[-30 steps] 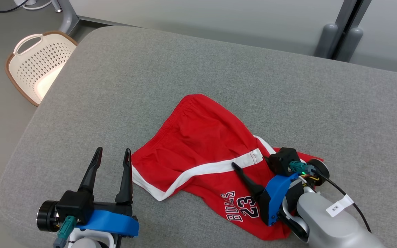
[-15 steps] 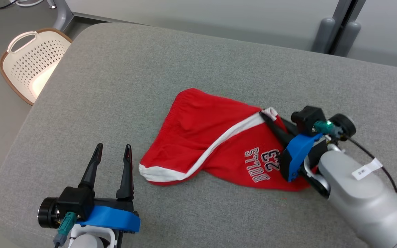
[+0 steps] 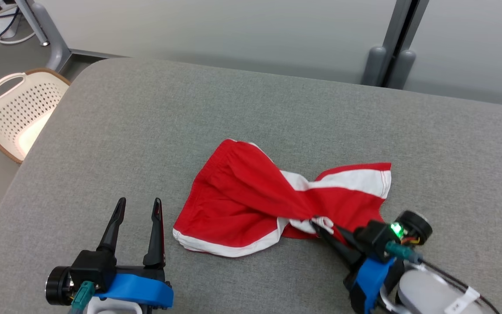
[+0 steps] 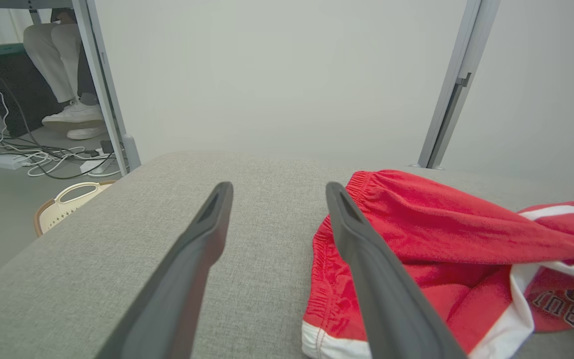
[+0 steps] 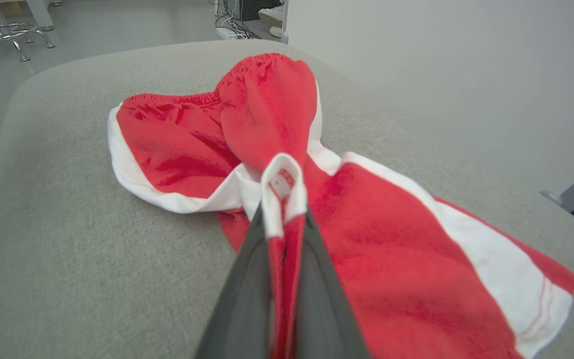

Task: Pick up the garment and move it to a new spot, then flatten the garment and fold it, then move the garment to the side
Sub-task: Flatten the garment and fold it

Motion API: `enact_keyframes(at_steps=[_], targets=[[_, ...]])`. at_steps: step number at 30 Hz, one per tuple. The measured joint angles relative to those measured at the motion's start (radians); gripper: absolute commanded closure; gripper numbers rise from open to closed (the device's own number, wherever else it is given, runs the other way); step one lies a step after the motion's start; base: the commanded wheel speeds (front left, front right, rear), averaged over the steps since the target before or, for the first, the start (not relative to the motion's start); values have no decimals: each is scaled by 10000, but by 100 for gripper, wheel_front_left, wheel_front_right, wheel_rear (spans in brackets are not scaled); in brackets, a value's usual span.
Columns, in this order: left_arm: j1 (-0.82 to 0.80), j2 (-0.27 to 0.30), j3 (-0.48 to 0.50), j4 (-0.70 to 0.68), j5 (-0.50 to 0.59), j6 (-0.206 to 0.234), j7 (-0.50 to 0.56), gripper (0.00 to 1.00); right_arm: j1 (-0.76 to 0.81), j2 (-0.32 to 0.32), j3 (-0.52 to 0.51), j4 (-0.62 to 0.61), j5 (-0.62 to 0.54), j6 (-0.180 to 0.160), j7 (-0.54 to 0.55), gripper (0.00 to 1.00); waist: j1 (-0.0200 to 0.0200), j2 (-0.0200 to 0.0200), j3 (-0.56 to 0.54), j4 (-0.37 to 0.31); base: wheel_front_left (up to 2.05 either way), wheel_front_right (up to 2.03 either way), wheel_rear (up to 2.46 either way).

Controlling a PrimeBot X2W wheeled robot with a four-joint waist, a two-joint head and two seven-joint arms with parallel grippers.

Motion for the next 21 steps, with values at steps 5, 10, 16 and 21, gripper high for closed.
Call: enact_keyframes(at_steps=[5,10,16,21], targets=[[153,-4,96,2,90,-38,0,0,1530,-320,173,-1143,-245,0,0,100,0,0,-278,-284,0,0,0],[284,-4,140,15,169,-90,0,0,2708,-395,263,-1685,-468,0,0,100,0,0,-520,-466,0,0,0],[458,-4,226,12,209,-121,0,0,3445,-190,-491,-2452,-554,0,0,0,-3,0,-674,-646,0,0,0],[538,-4,280,8,259,-148,0,0,3875,-65,-1845,-3457,-842,0,-2,0,-3,0,-764,-753,0,0,0]])
